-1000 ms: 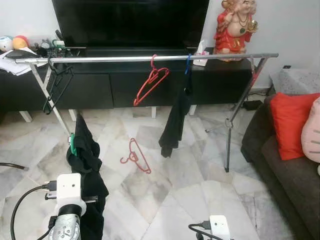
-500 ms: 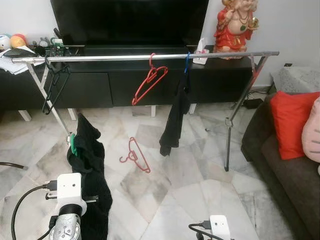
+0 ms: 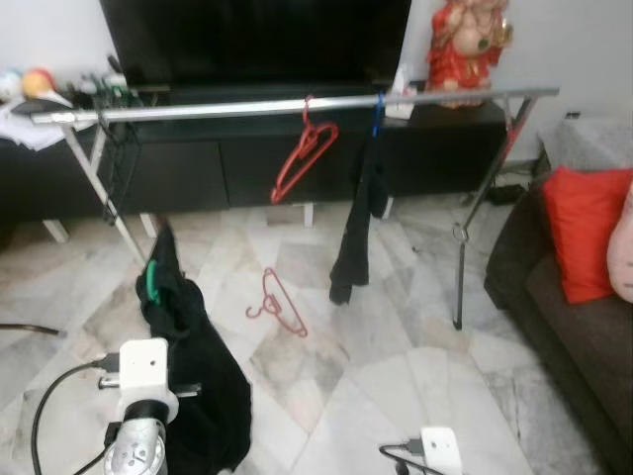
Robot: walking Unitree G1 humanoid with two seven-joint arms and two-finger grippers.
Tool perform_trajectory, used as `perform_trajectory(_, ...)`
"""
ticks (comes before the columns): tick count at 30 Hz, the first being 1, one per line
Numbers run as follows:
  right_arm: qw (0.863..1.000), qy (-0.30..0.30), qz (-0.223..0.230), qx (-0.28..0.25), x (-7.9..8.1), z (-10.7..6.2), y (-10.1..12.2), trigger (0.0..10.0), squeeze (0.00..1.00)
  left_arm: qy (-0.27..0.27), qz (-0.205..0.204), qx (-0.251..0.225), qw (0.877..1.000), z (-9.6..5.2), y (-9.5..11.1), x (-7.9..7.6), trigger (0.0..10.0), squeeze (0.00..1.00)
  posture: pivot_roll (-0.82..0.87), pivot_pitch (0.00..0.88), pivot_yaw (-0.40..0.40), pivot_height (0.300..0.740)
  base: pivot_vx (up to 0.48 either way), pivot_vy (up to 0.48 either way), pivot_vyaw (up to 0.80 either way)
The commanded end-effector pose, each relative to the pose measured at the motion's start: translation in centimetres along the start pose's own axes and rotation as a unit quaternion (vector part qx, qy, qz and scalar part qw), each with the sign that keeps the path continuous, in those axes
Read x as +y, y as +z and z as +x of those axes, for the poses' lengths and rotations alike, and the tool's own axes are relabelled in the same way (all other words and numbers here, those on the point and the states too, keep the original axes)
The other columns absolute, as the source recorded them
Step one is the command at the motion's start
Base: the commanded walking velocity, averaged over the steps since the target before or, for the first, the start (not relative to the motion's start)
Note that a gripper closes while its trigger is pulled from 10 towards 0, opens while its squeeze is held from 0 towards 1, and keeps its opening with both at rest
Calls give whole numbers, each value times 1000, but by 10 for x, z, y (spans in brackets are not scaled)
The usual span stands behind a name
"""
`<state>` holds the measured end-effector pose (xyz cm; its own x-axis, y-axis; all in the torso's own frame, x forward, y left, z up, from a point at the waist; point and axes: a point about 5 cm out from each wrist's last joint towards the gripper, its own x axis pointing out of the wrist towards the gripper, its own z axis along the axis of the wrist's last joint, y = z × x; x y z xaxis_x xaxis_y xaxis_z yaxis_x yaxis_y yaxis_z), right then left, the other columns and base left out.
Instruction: Hang hanger
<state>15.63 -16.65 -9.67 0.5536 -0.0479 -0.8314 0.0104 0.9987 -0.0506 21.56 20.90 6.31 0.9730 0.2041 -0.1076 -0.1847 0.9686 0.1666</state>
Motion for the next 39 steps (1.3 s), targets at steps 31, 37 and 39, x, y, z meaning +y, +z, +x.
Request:
perform_trajectory(31, 1000, 8, 2, -2, 6, 1, 3, 10000, 0, 2, -1, -17, 1000, 2, 9, 3, 10000, 0, -52, 0, -20, 740, 0, 301, 0)
perform_trajectory(37, 1000, 7, 3, -2, 6, 1, 3, 10000, 0, 0, 1, -18, 1000, 2, 9, 3, 10000, 0, -52, 0, -19, 740, 0, 40, 0)
perform_trajectory(39, 1000, 7, 3, -2, 6, 1, 3, 10000, 0, -6, -2, -17, 1000, 2, 9, 2, 10000, 0, -52, 0, -19, 740, 0, 0, 0)
